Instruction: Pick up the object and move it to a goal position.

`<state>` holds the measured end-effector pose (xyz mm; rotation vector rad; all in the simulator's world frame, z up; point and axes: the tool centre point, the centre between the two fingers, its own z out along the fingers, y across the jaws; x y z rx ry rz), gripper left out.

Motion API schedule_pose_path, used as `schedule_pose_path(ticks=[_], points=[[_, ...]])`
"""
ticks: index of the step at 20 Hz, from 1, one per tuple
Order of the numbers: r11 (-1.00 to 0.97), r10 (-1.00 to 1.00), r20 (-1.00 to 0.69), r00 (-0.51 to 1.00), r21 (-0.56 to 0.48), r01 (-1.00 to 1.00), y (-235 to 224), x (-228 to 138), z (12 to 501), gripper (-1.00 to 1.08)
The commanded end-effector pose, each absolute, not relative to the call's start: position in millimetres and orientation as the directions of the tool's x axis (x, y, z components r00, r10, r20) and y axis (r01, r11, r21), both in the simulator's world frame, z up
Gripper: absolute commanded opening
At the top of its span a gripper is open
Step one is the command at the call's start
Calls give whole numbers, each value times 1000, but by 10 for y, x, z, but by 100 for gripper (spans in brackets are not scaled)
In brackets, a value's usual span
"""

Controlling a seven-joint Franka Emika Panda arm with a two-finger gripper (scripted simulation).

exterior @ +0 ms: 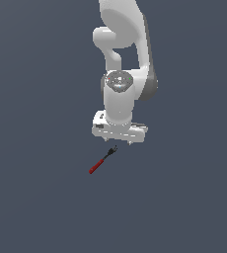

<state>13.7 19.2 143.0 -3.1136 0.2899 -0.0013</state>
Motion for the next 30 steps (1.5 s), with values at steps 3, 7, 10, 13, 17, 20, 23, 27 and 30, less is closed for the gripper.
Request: schedule_pose_path(ticks=[3, 7, 10, 13, 17, 20, 23, 27, 30], points=[[-942, -336, -5, 942, -16, -336, 26, 200, 1193, 100], [-885, -465, -7, 885, -13, -465, -132, 245, 978, 100], [-841, -540, -6, 842, -9, -540, -233, 268, 844, 100], [-802, -598, -5, 802, -6, -598, -317, 283, 736, 100], [-760, -650, -2, 760, -2, -650, -399, 295, 633, 100], [-739, -673, -1, 739, -1, -673, -437, 299, 586, 100], [-730, -683, 0, 730, 0, -683, -455, 301, 565, 100], [-733, -680, -1, 733, 0, -680, -450, 298, 555, 100], [-733, -681, -1, 733, 0, -681, -450, 296, 482, 100]])
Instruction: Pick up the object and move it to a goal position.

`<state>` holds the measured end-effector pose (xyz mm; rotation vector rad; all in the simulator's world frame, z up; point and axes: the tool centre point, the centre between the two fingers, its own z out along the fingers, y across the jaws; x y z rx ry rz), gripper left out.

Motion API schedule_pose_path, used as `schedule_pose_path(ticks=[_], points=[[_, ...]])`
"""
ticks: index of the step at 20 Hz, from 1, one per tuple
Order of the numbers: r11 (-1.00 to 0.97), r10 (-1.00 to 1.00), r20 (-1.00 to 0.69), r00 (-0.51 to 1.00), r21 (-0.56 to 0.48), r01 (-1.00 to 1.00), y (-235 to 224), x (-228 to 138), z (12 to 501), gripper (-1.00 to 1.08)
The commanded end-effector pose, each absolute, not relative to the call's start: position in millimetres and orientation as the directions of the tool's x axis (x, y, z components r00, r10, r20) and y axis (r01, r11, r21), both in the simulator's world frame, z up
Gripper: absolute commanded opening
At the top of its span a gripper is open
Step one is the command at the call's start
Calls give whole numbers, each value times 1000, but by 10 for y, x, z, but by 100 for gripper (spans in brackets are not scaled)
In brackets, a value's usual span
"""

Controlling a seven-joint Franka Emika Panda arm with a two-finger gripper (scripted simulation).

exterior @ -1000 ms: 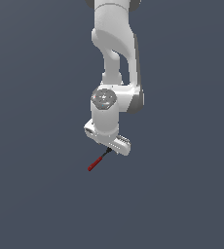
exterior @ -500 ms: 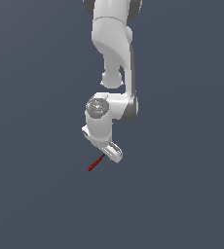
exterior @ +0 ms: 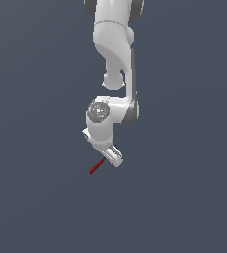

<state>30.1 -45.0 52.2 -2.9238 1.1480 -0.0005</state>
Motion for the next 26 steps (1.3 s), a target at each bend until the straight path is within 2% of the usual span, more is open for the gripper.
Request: schedule_pose_path(ticks=[1, 8, 13, 14, 26], points=[[-732, -681, -1, 732, 0, -681, -452, 295, 445, 100], [-730, -684, 0, 730, 0, -684, -453, 287, 119, 100], [-729, -684, 0, 729, 0, -684, -456, 299, 62, 100], [-729, -684, 0, 729, 0, -684, -456, 299, 62, -100], [-726, -688, 3, 726, 0, -688, -499, 298, 97, -100]])
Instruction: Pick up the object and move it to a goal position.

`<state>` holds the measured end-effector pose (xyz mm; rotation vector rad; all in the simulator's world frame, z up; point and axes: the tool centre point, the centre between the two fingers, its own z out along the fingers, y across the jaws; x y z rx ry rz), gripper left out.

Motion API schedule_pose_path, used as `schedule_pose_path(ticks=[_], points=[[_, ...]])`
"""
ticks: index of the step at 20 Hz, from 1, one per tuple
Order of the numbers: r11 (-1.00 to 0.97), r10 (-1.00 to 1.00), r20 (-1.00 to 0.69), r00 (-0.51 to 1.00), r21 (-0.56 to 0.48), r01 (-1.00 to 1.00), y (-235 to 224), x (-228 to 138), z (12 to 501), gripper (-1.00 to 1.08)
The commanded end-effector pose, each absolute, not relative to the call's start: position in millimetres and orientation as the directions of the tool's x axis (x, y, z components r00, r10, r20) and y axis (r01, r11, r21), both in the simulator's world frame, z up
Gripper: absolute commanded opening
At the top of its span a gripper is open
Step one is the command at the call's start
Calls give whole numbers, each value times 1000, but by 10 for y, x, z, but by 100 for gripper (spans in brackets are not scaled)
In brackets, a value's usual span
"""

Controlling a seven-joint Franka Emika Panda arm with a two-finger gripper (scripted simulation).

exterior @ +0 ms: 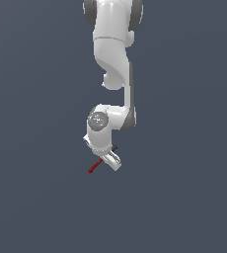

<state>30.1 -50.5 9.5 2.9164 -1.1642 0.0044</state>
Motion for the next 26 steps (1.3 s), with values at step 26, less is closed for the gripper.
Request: schedule_pose_path(ticks=[26], points=[[-728, -685, 1, 728, 0, -685, -583, -721, 385, -100]])
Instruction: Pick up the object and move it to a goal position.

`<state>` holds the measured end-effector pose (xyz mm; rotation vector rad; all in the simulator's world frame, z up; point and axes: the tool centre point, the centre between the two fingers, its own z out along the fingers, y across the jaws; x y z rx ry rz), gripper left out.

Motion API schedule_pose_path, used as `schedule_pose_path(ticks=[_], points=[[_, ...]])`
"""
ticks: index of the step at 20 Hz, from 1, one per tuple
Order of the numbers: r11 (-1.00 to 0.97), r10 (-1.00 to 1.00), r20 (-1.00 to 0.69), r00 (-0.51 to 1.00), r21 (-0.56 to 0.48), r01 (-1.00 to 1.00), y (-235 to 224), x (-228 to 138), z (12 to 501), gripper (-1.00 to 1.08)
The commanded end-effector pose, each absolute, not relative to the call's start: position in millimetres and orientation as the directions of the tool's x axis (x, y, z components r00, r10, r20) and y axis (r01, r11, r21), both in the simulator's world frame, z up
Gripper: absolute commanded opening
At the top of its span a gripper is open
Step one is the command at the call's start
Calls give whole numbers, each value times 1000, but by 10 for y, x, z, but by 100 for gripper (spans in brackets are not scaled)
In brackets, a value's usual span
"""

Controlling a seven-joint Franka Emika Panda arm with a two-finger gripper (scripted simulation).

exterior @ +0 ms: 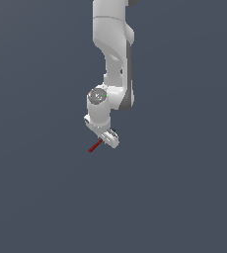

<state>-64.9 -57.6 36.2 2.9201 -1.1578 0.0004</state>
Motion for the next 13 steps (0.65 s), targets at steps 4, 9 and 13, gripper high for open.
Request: schedule_pose_path(ticks=[4, 9, 13], points=[[-729, -685, 0, 729, 0, -685, -595, -858, 425, -100], [-729, -684, 0, 729, 0, -684, -604, -951, 454, -100], [-729, -684, 0, 729, 0, -684, -608, -962, 460, -100]])
